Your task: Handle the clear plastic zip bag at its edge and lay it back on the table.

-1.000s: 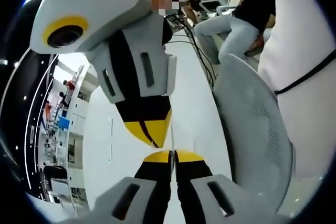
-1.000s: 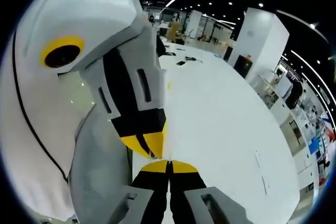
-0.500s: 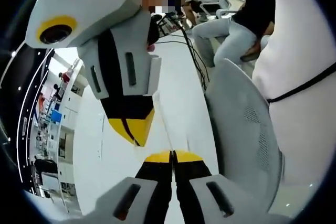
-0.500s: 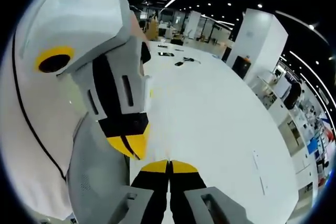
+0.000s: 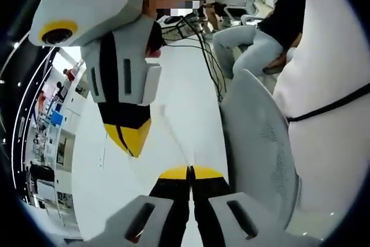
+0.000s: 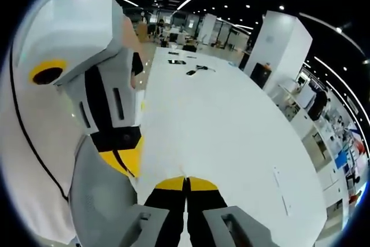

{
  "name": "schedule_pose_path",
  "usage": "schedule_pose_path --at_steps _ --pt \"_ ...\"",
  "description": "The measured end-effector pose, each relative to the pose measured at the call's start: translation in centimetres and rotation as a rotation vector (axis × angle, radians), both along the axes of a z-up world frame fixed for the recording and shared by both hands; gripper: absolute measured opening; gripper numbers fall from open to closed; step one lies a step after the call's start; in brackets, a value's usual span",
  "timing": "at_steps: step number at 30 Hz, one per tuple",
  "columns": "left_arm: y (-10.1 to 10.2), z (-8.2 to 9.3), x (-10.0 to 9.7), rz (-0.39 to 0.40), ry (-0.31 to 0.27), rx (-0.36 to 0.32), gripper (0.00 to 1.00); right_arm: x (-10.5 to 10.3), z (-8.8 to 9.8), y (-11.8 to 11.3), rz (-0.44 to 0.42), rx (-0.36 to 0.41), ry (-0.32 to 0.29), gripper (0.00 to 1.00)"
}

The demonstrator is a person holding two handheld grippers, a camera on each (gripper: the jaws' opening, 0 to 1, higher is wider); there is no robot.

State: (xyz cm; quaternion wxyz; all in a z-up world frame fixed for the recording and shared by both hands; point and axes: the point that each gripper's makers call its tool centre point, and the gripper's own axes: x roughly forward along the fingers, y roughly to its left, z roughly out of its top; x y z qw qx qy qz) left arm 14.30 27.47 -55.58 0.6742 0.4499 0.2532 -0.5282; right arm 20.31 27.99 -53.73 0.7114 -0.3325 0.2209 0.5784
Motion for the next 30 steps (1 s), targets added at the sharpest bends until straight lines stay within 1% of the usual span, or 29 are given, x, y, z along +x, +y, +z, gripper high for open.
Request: schedule_pose_path --at_steps 5,17,30 --pt "0.4 -0.1 -0.4 0.016 0.022 0.004 0.0 0.4 0.3 0.3 -0.005 0.005 -0.011 0.0" --pt "0.6 -0.3 -1.1 0.03 0.048 0.016 0.0 1.3 0.5 0.6 -0.042 0.02 -0.022 0.0" --pt "0.6 -0.5 -1.1 0.033 0.069 0.018 0.0 2.4 0.7 0.2 -0.09 0.042 -0.031 0.0"
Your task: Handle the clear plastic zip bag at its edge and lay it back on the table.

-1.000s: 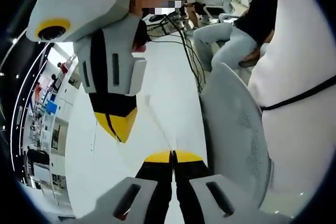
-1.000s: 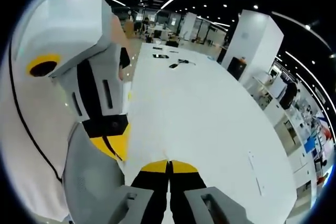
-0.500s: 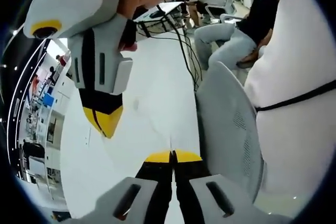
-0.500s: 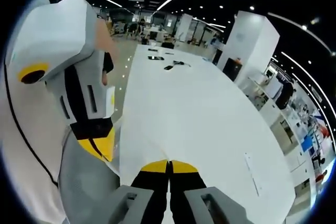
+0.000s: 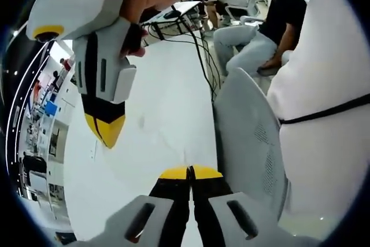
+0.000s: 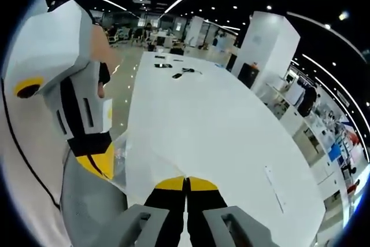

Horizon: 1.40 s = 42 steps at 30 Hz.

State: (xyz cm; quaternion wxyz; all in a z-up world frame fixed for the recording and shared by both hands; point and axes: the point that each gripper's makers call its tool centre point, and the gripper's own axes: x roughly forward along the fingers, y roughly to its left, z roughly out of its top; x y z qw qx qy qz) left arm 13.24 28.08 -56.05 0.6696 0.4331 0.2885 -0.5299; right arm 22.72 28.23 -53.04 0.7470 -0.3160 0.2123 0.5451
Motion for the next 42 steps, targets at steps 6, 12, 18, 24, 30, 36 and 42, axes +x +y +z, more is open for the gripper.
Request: schedule_pose_path --at_steps 6,12,18,24,30,36,42 --pt "0.1 0.0 0.2 0.002 0.005 -0.006 0.0 0.5 0.3 0.2 -0.007 0.003 -0.001 0.0" --pt "-0.1 0.1 0.4 0.0 -0.001 -0.023 0.0 0.7 0.5 0.0 -0.02 0.003 -0.003 0.0" --pt "-0.2 0.2 0.6 -0.004 -0.007 -0.035 0.0 1.1 0.6 -0.3 -0.04 0.008 0.001 0.0" --pt "-0.3 0.2 0.8 -0.001 -0.012 -0.044 0.0 1.3 0.6 -0.8 -0.056 0.014 0.009 0.0" --pt "-0.1 0.3 1.1 0.007 -0.02 -0.051 0.0 1.3 0.6 -0.9 -0.059 0.012 0.014 0.0" --pt "0.1 0.5 1.3 0.017 -0.024 -0.065 0.0 1.3 0.6 -1.4 -0.078 0.012 0.016 0.0" --pt "0.2 0.4 1.2 0.018 -0.031 -0.065 0.0 1.2 0.6 -1.5 -0.086 0.014 0.014 0.0"
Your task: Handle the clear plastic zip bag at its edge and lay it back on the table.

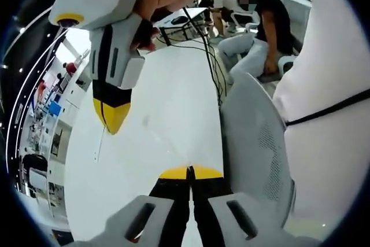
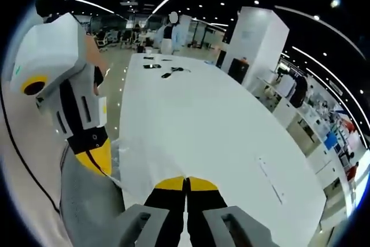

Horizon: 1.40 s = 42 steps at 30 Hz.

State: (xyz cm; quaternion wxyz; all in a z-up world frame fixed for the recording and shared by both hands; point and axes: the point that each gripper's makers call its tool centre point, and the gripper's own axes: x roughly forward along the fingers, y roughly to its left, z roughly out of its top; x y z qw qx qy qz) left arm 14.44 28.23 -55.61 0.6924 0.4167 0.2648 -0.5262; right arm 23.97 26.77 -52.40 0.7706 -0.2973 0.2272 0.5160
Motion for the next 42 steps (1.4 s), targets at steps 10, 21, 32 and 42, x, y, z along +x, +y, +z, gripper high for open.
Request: schedule_pose_path --at_steps 10,21,32,42 --pt "0.3 0.2 0.7 0.032 -0.025 -0.013 0.0 -0.6 0.3 0.2 0.022 -0.016 -0.01 0.0" --pt "0.2 0.5 1.2 0.038 -0.042 -0.027 0.0 -1.0 0.3 0.1 0.026 -0.023 -0.011 0.0" --pt "-0.3 1.3 1.8 0.043 -0.071 -0.053 0.0 -1.0 0.6 -0.3 0.026 -0.035 -0.017 0.0" --pt "-0.4 2.2 2.6 0.068 -0.097 -0.089 0.03 -0.4 0.6 -1.0 0.011 -0.047 -0.026 0.0"
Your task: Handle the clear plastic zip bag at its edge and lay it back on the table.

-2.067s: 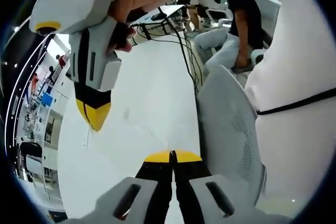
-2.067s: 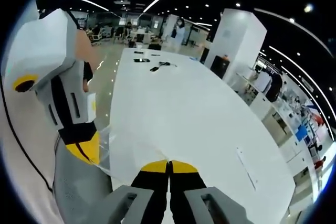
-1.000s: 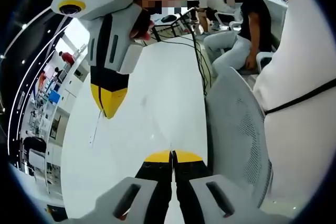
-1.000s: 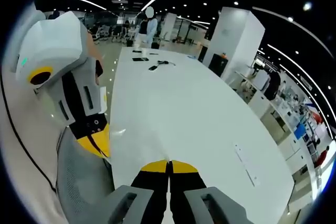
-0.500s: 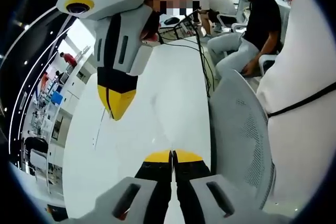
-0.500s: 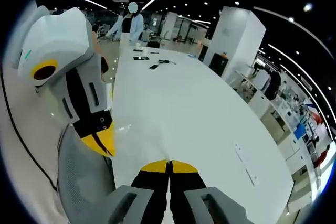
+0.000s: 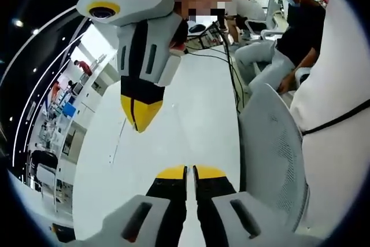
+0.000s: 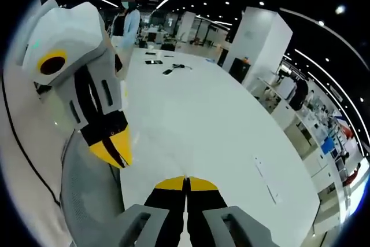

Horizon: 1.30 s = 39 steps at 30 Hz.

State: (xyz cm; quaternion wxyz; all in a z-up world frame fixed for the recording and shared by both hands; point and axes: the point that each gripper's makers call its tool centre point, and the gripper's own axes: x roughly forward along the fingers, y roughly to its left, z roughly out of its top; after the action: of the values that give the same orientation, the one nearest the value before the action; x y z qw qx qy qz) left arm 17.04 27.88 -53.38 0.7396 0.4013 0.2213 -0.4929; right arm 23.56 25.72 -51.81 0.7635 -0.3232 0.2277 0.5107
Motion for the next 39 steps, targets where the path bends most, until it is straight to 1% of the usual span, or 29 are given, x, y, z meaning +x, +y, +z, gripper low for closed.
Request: schedule_pose_path --at_steps 8,14,18,23,34,39 --pt "0.4 0.1 0.2 0.026 -0.006 -0.039 0.07 0.6 -0.2 -0.5 -0.012 -0.011 0.0 0.0" --pt "0.5 0.7 0.6 0.067 -0.002 -0.112 0.11 1.2 -0.2 -0.8 -0.012 -0.022 -0.005 0.0" --pt "0.9 0.7 0.8 0.085 -0.005 -0.124 0.12 1.5 -0.2 -0.8 -0.008 -0.037 -0.013 0.0" --pt "1.3 0.6 0.9 0.109 0.004 -0.143 0.14 2.3 0.0 -1.0 -0.008 -0.05 -0.021 0.0" --pt "2.5 -0.2 1.4 0.174 0.022 -0.189 0.2 5.3 0.3 -1.6 -0.017 -0.104 -0.063 0.0" --pt "3.2 -0.2 1.9 0.209 0.026 -0.212 0.21 7.2 0.3 -1.7 -0.024 -0.129 -0.08 0.0"
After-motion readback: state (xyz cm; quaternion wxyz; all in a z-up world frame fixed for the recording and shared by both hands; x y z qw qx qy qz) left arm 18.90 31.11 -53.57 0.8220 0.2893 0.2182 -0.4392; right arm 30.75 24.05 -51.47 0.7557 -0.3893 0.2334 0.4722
